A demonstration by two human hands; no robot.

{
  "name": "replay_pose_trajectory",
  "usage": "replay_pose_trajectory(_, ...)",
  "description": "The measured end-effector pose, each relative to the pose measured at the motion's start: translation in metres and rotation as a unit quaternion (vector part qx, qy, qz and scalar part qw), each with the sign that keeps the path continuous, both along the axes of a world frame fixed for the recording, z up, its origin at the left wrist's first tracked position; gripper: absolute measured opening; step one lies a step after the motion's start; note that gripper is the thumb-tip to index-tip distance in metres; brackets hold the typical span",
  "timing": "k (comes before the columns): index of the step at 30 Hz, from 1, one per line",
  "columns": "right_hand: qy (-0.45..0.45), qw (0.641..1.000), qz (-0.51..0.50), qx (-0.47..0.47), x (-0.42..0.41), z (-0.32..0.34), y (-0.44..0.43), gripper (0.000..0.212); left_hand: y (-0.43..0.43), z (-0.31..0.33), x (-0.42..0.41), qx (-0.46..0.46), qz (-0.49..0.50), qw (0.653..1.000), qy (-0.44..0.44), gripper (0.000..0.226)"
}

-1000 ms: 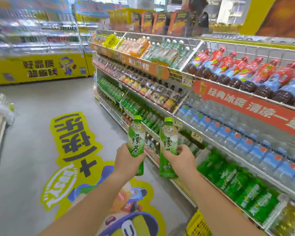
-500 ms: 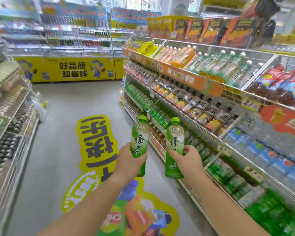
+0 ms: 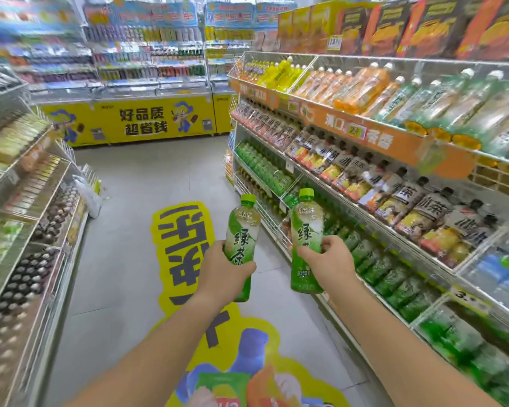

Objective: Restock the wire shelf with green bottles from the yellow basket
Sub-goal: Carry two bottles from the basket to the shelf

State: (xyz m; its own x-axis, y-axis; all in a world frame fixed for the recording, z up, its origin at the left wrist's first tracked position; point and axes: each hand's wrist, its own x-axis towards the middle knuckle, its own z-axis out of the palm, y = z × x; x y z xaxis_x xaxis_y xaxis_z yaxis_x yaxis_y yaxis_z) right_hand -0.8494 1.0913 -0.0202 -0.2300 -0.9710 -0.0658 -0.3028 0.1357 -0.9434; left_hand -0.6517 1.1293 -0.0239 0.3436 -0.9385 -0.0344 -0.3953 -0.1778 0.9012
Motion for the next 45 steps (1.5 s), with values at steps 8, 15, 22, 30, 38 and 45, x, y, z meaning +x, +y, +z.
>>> replay_pose_trajectory(8, -0.019, 0.999, 0.033, -0.004, 0.022, -0.013, -0.137, 0.031, -0.130, -0.006, 0.016, -0.008, 0.000, 1.000, -0.009, 0.031)
replay_pose_trajectory(15, -0.020, 1.000, 0.012, 0.005, 0.021, -0.016, -0.241, 0.034, -0.244, 0.001, 0.017, -0.004, -0.017, 0.999, -0.033, 0.038)
replay_pose_trajectory(22, 0.001, 0.999, -0.035, 0.024, 0.004, -0.025, -0.312, 0.033, -0.343, -0.013, -0.001, 0.010, -0.069, 0.997, -0.038, 0.033)
replay_pose_trajectory(30, -0.004, 0.989, -0.142, 0.047, -0.013, -0.053, -0.385, 0.035, -0.468, -0.043, -0.024, 0.040, -0.185, 0.982, -0.026, 0.042)
replay_pose_trajectory(38, -0.007, 0.957, -0.284, 0.058, -0.016, -0.090, -0.436, 0.046, -0.574, -0.075, -0.052, 0.051, -0.337, 0.937, -0.071, 0.057)
replay_pose_trajectory(45, -0.011, 0.911, -0.394, 0.121, -0.022, -0.138, -0.419, 0.056, -0.593, -0.122, -0.089, 0.089, -0.445, 0.887, -0.086, 0.048)
